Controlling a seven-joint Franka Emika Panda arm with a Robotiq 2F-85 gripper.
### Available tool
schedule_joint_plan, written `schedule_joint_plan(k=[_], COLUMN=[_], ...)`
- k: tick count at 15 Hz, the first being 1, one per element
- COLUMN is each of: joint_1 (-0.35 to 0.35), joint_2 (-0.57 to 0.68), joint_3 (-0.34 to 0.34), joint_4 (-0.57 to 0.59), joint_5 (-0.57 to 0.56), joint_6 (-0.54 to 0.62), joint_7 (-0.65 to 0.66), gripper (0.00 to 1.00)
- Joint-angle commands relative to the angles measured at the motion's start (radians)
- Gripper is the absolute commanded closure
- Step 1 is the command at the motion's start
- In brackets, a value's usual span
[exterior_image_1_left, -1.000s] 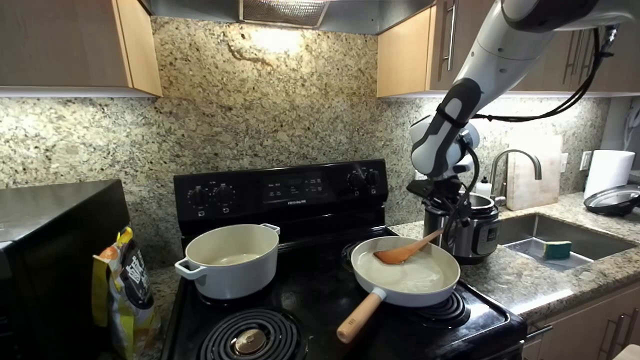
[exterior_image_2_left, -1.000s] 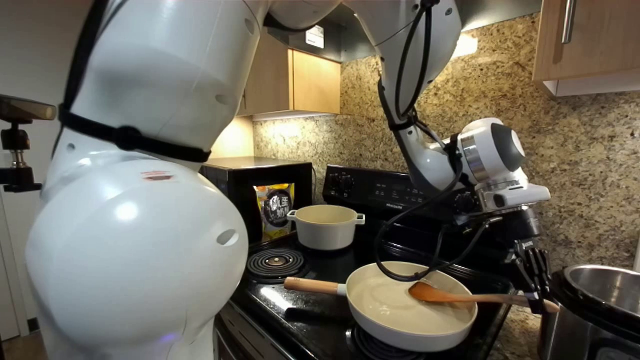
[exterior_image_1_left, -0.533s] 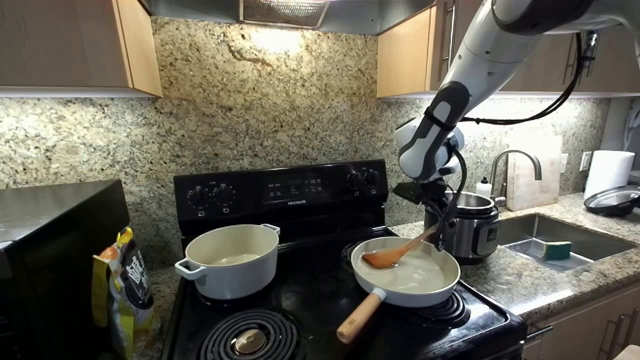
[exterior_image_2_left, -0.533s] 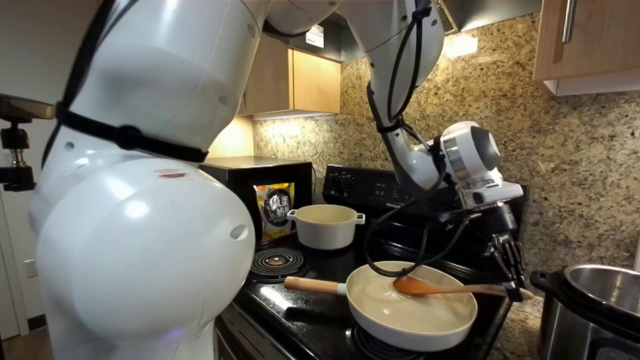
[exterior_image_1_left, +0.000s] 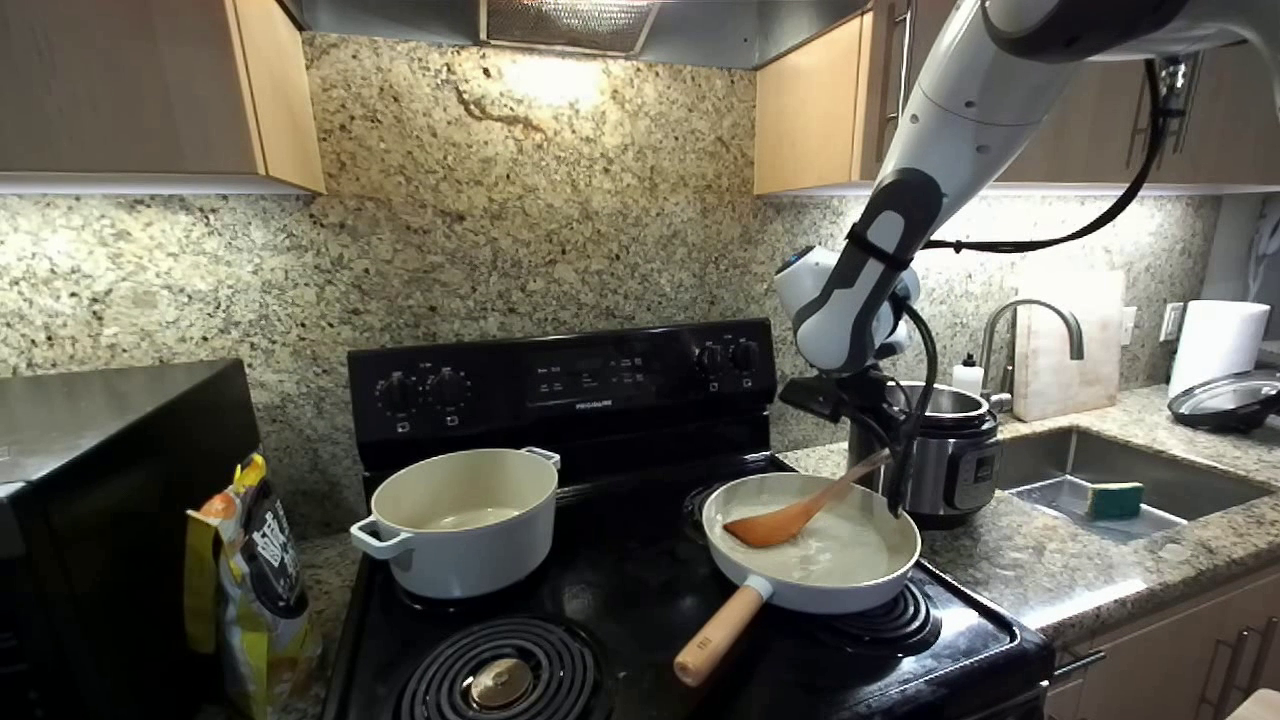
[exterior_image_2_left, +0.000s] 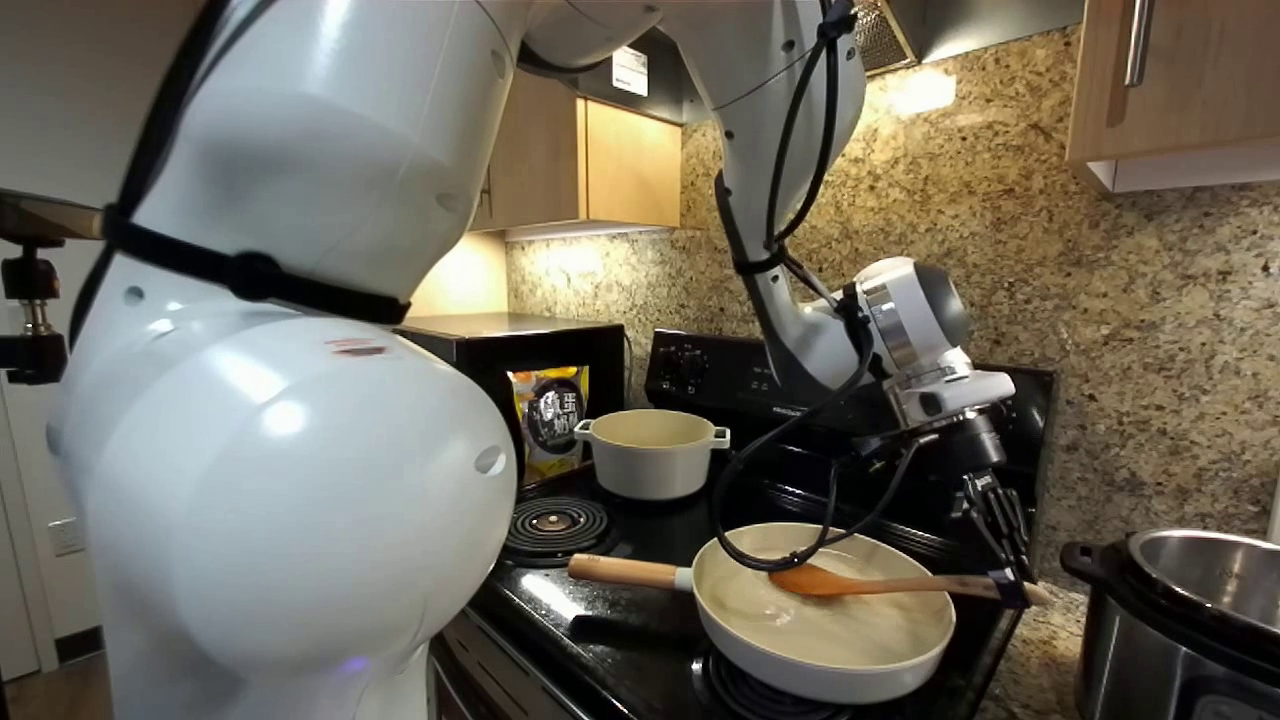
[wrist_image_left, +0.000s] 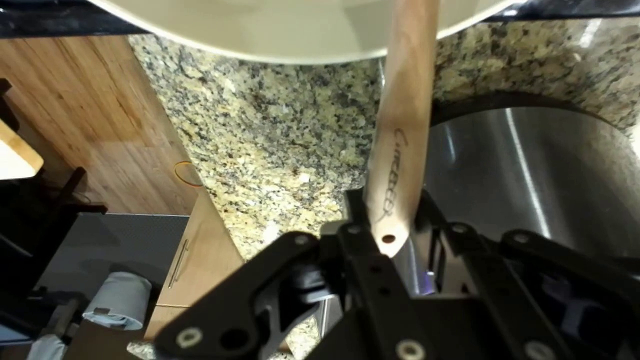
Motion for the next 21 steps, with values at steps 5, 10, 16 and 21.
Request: schedule_joint_plan(k=[5,10,16,21], joint_1=[-0.076,-0.087,-0.028,-0.007], joint_2=[-0.069,-0.050,-0.032,-0.084], joint_3=[-0.061,-0.013,0.076,0.099], joint_4=[-0.111,-0.061,-0.001,-0.087], joint_5=[-0.136,-0.070,-0.036,-0.070], joint_6=[-0.012,-0.038,-0.039,-0.039], joint_7=[0.025,0.014,0.039,-0.006], gripper=[0.89,0.89,0.89,0.89])
